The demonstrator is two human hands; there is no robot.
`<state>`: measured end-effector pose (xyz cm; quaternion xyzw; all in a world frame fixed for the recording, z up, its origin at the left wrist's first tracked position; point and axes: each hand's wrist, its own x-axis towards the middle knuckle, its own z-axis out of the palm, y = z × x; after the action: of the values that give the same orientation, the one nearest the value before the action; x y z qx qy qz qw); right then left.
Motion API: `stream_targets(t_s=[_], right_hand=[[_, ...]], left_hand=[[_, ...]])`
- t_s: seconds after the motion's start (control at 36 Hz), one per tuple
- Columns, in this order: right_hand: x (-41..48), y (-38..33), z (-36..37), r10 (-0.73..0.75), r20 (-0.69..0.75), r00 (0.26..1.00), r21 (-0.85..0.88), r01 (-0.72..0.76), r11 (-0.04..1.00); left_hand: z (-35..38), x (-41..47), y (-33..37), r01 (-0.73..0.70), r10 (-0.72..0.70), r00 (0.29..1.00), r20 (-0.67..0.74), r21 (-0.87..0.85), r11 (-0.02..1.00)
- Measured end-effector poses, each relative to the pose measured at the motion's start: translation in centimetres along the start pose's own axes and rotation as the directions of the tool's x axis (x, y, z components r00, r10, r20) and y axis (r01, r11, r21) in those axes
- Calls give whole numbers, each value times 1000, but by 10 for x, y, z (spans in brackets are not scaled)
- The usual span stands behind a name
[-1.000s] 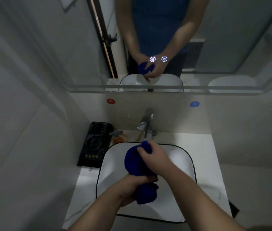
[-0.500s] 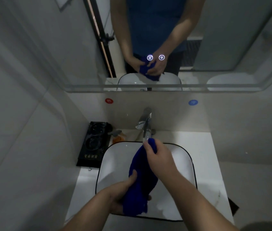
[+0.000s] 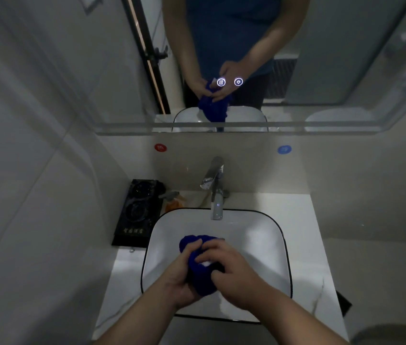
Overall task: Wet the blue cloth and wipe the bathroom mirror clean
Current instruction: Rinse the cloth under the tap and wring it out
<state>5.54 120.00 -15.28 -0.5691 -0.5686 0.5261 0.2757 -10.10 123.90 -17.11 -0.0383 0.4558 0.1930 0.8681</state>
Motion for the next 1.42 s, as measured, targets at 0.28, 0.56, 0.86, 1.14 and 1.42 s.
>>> stream_targets(t_s=[0.28, 0.56, 0.86, 1.14, 1.42], right_hand=[[7, 13, 16, 141, -333, 932, -188, -212, 959], [15, 14, 22, 134, -269, 954, -605, -275, 747], [18, 45, -15, 163, -63, 985, -700, -160, 696], [28, 76, -10, -95, 88, 992, -722, 129, 680], [37, 69, -20, -331, 273, 903, -750, 415, 514]], left_hand=[[16, 9, -1, -82, 82, 994, -74, -4, 997], [3, 9, -18, -32, 42, 996, -78, 135, 990], [-36, 13, 4, -12, 65, 967, -248, 208, 978], [-29, 1, 13, 112, -133, 990, 49, 305, 946], [-30, 15, 32, 345, -448, 894, -11, 656, 671]])
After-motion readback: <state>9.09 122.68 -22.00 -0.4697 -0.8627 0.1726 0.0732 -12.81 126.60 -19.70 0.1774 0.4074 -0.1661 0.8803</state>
